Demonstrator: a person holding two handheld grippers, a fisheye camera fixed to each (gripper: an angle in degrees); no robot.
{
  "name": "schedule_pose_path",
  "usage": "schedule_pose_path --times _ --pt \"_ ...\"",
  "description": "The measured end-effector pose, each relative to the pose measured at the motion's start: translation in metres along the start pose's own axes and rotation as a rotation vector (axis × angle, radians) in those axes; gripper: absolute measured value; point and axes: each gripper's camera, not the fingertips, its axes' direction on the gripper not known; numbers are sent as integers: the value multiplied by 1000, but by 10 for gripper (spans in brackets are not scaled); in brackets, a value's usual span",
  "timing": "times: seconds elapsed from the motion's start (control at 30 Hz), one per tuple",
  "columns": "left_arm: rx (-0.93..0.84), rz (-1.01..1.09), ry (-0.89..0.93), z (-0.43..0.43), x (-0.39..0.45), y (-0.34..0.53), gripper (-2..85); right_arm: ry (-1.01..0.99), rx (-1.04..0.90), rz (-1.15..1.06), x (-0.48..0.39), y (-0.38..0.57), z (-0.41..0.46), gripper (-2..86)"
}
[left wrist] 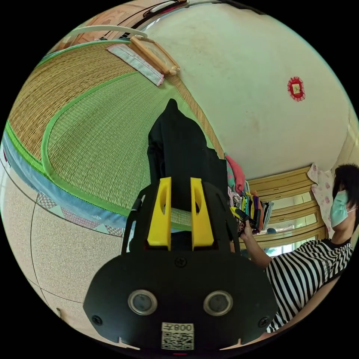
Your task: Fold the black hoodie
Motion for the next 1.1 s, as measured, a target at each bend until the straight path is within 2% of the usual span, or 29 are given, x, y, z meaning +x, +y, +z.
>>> schedule_pose_path --times 0.17,0.33,0.5,0.67,0.83,0.97,1.1 --pt "-150 1 0 34 -21 3 76 -60 -57 13 19 9 6 86" --pt "-144 -4 34 37 -30 4 40 -42 -66 -8 21 8 -24 30" --pt "-186 -37 -18 43 -48 10 35 -103 -83 77 42 10 -34 18" --pt "-119 -44 7 32 -67 24 43 -92 -52 110 33 8 -56 12" --pt "-53 -57 1 14 -81 43 52 63 33 112 -5 -4 -99 2" --pt "-57 -98 57 20 -99 58 74 11 29 -23 -68 -37 -96 1" --pt "-69 -170 155 36 -117 69 94 -34 -55 -219 -167 -97 -55 0"
